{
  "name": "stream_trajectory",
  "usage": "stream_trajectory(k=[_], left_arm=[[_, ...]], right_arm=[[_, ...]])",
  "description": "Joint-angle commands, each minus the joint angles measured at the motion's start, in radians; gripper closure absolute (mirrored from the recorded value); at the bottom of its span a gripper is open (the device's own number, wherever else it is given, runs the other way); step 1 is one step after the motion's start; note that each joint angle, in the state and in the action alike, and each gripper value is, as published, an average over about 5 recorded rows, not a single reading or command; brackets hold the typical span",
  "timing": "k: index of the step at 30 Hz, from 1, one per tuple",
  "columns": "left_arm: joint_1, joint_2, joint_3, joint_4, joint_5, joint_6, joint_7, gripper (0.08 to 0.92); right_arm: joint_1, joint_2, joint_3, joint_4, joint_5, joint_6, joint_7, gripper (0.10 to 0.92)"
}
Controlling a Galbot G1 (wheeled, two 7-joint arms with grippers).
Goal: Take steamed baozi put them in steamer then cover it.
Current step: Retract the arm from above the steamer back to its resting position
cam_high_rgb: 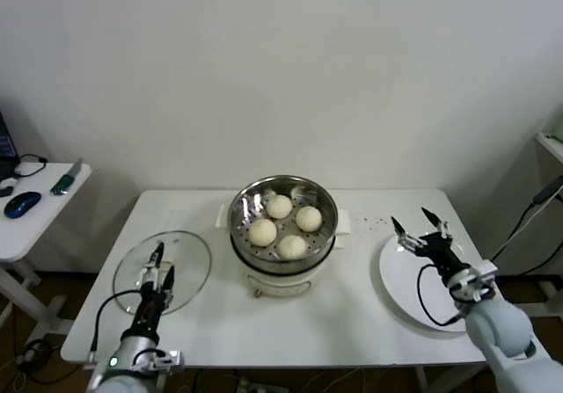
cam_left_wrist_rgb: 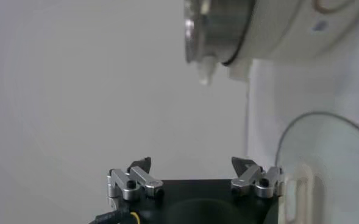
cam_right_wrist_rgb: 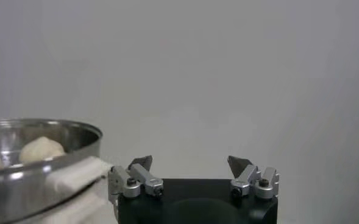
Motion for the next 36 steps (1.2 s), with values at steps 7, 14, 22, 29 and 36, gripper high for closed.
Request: stream_trajectory(k=[7, 14, 22, 29, 36], left_arm=[[-0.271, 0.03, 0.03, 0.445, 0.227, -0.001, 0.033, 0.177], [-0.336, 0.034, 0.013, 0.531, 0.188, -0.006, 0.015, 0.177], [-0.385, 0.031, 0.02, 0.581, 0.172, -0.006, -0.004, 0.177], [-0.415, 0.036, 0.023, 0.598, 0.154, -0.005, -0.003, 0.177], [-0.428, 0.038, 0.039, 0.595, 0.116, 0.0, -0.001, 0.177]], right_arm=[[-0.143, 0.088, 0.138, 0.014, -0.104, -0.013, -0.007, 0.203], [-0.132, 0.086, 0.127, 0.007, -0.121, -0.013, -0.007, 0.203], [-0.127, 0.086, 0.112, 0.007, -0.15, -0.009, -0.009, 0.203], [-0.137, 0.084, 0.104, 0.007, -0.178, 0.0, -0.03, 0.203], [-0.138, 0.087, 0.091, 0.001, -0.208, 0.007, -0.043, 0.203]])
